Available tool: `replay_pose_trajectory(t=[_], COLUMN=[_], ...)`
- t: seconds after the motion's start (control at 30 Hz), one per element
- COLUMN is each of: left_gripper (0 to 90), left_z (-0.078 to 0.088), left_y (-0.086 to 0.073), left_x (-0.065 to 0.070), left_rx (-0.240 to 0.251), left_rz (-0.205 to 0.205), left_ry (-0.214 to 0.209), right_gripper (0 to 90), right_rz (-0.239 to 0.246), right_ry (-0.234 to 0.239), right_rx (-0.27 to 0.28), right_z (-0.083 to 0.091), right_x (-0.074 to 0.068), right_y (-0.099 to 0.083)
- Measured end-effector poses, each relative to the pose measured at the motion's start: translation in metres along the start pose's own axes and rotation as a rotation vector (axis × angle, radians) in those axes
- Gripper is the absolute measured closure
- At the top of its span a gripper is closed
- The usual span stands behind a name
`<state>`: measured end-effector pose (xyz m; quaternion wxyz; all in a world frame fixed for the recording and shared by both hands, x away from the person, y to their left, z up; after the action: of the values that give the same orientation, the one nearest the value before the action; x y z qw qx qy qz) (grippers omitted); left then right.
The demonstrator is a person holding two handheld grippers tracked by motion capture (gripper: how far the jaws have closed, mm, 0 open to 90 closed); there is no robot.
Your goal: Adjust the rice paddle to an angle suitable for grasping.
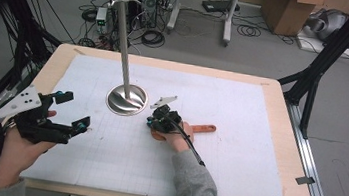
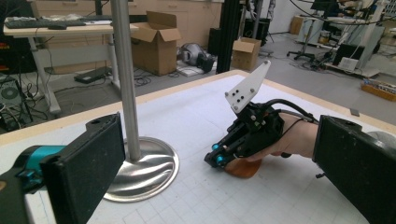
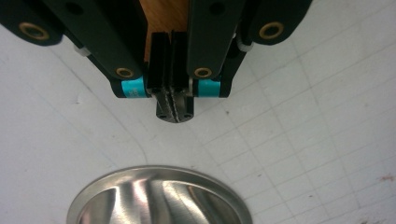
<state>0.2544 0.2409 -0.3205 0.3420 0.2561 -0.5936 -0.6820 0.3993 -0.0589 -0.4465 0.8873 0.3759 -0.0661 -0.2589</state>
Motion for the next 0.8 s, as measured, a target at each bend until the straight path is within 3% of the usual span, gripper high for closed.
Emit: replay_pose_trajectory(t=[0.17, 0.43, 0.57, 0.7, 0.8], left_gripper=[2.9, 2.9, 2.9, 2.9, 2.9], left_z=[0.001, -0.001, -0.002, -0.004, -0.005], left_y=[0.001, 0.000, -0.001, -0.001, -0.002], left_x=[0.000, 0.000, 0.002, 0.002, 0.001], left_rx=[0.001, -0.005, -0.008, -0.012, -0.013], left_rz=[-0.001, 0.001, -0.001, -0.003, -0.002], left_ry=[0.001, 0.003, -0.001, -0.003, -0.004], right_gripper=[89.3, 89.3, 89.3, 89.3, 89.3], right_rz=[-0.001, 0.006, -0.018, -0.066, -0.092], right_ry=[0.002, 0.051, 0.031, -0.028, -0.048], right_rx=[-0.007, -0.014, 0.061, 0.035, 0.053], right_z=[0.002, 0.011, 0.017, 0.012, 0.012], right_x=[-0.001, -0.001, 0.006, 0.021, 0.029], right_y=[-0.002, -0.008, -0.006, -0.012, -0.013])
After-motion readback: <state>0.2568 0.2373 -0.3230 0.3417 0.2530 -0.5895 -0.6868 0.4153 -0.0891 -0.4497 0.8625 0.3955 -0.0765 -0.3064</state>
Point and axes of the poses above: each handheld gripper's, and its own axes: z roughly backward along the jaws, y roughly out of its top, x roughly to its right, the point moved 1 cm from there along -z, roughly forward along the jaws, and after that the axes turned 5 degrees about y, right-handed, at the moved point
